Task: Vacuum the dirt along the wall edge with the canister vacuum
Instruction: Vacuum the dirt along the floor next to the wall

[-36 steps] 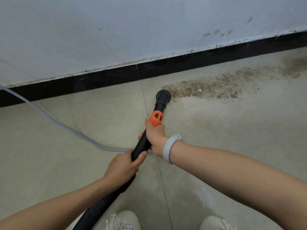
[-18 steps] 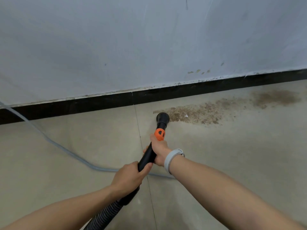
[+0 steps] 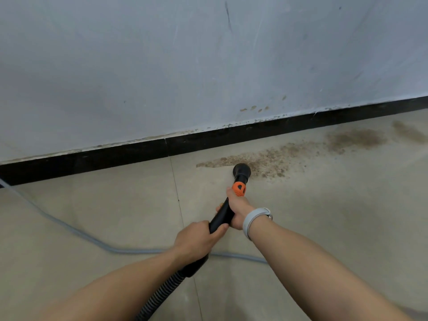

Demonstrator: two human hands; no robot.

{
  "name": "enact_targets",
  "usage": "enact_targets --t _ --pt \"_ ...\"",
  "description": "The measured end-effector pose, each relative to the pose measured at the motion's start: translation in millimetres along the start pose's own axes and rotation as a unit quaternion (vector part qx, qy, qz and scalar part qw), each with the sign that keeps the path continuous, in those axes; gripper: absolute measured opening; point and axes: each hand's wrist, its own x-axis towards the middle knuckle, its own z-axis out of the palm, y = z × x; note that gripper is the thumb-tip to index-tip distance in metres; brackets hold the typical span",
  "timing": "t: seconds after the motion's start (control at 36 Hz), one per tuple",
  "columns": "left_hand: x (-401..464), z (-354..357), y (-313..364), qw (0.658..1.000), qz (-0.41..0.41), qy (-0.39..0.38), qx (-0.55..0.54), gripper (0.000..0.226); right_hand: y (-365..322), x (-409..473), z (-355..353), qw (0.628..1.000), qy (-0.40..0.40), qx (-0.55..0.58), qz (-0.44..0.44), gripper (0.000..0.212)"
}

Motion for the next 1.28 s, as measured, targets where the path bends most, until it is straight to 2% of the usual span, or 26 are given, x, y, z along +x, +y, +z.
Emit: enact_targets --t 0.11,0.33,0.61,1.0,1.14,1.28 --pt "9 3 20 1.000 0.019 -0.009 0.019 0.056 -9 8 -20 1.000 0.015 0.010 -0.006 0.044" --pt "21 9 51 0.997 0.045 -0.042 0.036 0.062 -19 16 -51 0.997 0.061 0.040 -0.002 0.034" --pt "36 16 79 0.991 0.082 -0.082 0.065 0.058 -27 21 -88 0.991 0.098 0.090 0.002 0.041" --pt "31 4 47 0.988 0.091 -0.068 0.101 0.060 1 13 -66 0.991 0.088 0.103 -0.019 0.047" --pt "24 -5 25 0.992 0.079 -0.070 0.073 0.051 8 4 -42 0.990 0.081 0.111 -0.013 0.049" --pt "15 -24 -9 0.993 0.065 -0.054 0.080 0.051 21 -4 -7 0.992 0.061 0.114 0.006 0.050"
